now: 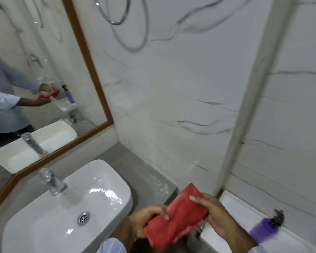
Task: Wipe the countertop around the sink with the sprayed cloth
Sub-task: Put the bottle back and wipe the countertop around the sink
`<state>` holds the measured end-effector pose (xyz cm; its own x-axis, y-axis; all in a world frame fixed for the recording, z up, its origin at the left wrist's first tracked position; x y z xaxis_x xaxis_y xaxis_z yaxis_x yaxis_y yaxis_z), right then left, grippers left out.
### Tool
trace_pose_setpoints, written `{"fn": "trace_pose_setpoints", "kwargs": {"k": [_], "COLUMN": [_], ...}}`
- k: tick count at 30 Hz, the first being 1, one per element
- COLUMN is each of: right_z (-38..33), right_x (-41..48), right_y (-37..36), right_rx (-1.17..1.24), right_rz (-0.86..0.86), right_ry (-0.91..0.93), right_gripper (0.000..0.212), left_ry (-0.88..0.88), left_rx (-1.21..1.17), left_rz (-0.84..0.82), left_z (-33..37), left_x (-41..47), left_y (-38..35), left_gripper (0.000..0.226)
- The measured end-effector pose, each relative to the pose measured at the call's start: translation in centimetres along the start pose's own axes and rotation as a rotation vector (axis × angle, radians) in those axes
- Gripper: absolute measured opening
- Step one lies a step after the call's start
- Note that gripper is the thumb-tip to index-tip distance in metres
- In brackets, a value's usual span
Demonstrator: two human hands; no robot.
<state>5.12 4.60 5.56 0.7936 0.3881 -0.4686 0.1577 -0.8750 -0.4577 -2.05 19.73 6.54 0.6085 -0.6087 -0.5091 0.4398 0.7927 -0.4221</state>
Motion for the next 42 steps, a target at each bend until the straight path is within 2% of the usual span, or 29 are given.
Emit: {"fn": "trace_pose_setpoints", "kwargs": {"k": [3,6,9,12,17,20,23,25,27,29,32,34,36,38,40,42], "right_z": [-1.0,-2.2,-3.1,-3.6,-2.3,-0.2,3.8,8.2,12.9,15.8,16.7,16.7,16.9,17.5,19.4,20.8], "right_x": [3.9,8.9,14.3,19.8,27.8,31.3,33.6,34.6,34.9,34.4,34.0,34.7,36.0,37.3,38.5,40.2], "right_y": [-3.4,-7.8,-10.5,-12.9,-18.7,-21.4,-23.2,-23.1,-21.8,-20.3,-19.8,-21.0,-23.1,-25.8,-27.9,-28.6], "right_rx": [-0.043,-0.21,-0.339,-0.484,-0.93,-1.193,-1.377,-1.534,-1.692,-1.755,-1.77,-1.818,-1.818,-1.84,-1.8,-1.714], "right_rz": [0.07,0.074,0.07,0.064,0.018,0.055,-0.027,-0.127,-0.231,-0.32,-0.439,-0.493,-0.497,-0.513,-0.67,-0.789], "right_ry": [0.031,0.078,0.119,0.2,0.474,0.656,0.772,0.686,0.535,0.436,0.443,0.474,0.461,0.556,0.617,0.597], "right_gripper": [0.042,0.039,0.026,0.023,0.022,0.023,0.036,0.046,0.049,0.052,0.056,0.05,0.054,0.061,0.072,0.079], "left_ry": [0.083,0.094,0.037,0.061,0.142,0.163,0.304,0.489,0.522,0.449,0.323,0.349,0.41,0.403,0.402,0.406], "left_rx": [0.382,0.587,0.757,1.102,1.667,1.837,1.867,1.803,1.681,1.576,1.4,1.262,1.257,1.244,1.231,1.252], "left_rz": [0.326,0.462,0.562,0.633,0.711,0.785,0.713,0.628,0.645,0.771,1.206,1.427,1.459,1.452,1.46,1.484], "left_z": [2.1,5.9,11.1,15.7,19.7,19.4,15.6,12.3,11.1,11.6,11.6,9.6,7.8,7.2,6.9,6.7], "left_x": [-3.7,-6.2,-7.2,-6.2,-2.6,-1.3,-0.3,-0.2,-0.5,-1.7,-7.1,-11.0,-11.9,-11.4,-11.0,-10.7], "left_y": [8.9,16.5,23.3,29.7,38.5,42.2,45.3,46.9,47.9,48.9,51.4,52.1,51.7,51.2,51.4,51.7], "left_gripper": [0.013,0.014,0.006,0.015,0.027,0.031,0.03,0.029,0.026,0.03,0.045,0.067,0.087,0.095,0.1,0.102]}}
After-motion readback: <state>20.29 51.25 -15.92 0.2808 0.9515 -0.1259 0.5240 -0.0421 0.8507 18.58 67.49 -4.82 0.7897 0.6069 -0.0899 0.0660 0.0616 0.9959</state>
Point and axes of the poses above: each hand's wrist, its own x-axis towards the middle knuckle, its own y-axis out of the back of the hand, z = x × y, the point moved 10 cm from there along x, towards the middle knuckle, and after that the axes turned 12 degrees about x, right-handed, at the moved point
